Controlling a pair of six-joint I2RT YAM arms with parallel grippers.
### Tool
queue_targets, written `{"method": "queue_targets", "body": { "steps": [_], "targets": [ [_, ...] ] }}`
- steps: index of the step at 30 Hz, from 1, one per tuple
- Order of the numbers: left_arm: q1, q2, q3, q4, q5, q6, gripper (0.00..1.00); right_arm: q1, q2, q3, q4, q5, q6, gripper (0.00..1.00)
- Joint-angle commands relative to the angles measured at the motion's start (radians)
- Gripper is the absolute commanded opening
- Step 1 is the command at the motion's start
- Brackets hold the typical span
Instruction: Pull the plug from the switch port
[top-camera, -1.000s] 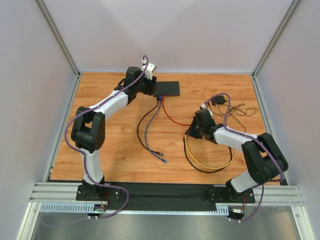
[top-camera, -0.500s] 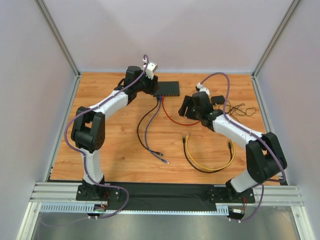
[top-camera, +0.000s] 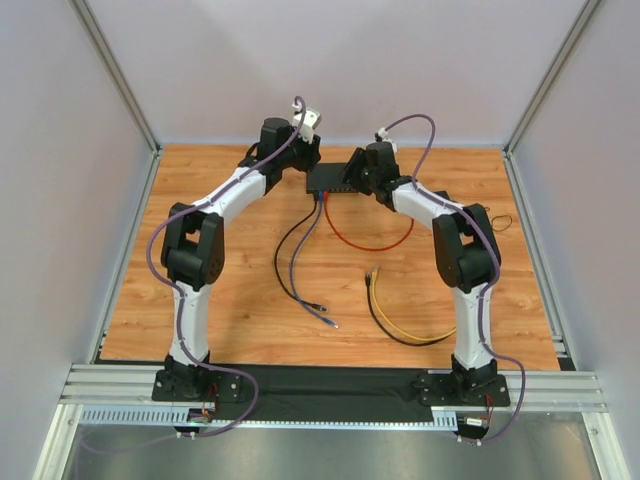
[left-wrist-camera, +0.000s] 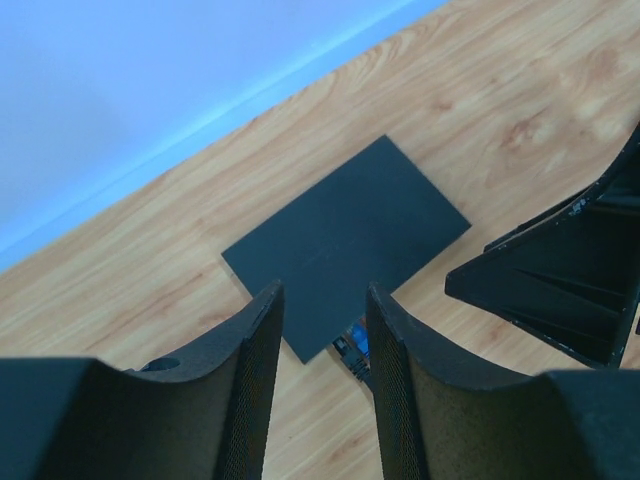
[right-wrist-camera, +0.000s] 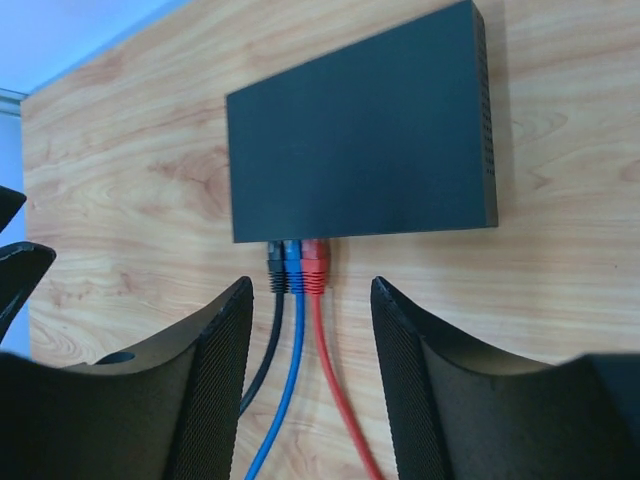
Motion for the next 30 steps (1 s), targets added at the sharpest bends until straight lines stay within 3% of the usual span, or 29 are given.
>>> {"method": "queue_targets", "body": {
  "steps": [1, 8, 15, 21, 30],
  "targets": [
    [0.001, 0.062, 0.063, -0.044, -0.024, 0.016, 0.47, -0.008, 0.059, 0.048, 0.109, -0.09, 0.056, 0.51],
    [-0.005, 0.118, 0.108, -0.082, -0.03, 0.018, 0.47, -0.018, 0.151, 0.036, 0.202, -0.227, 0.116, 0.51],
    [-0.006, 0.113, 0.089, -0.095, -0.05, 0.027, 0.47, -0.025, 0.185, 0.028, 0.222, -0.236, 0.154, 0.51],
    [-0.006, 0.099, 0.065, -0.088, -0.059, 0.03, 0.46, -0.029, 0.225, 0.039, 0.259, -0.265, 0.185, 0.42],
    [-0.006, 0.101, 0.066, -0.088, -0.052, 0.025, 0.46, -0.029, 0.263, 0.056, 0.267, -0.275, 0.218, 0.41]
  ]
}}
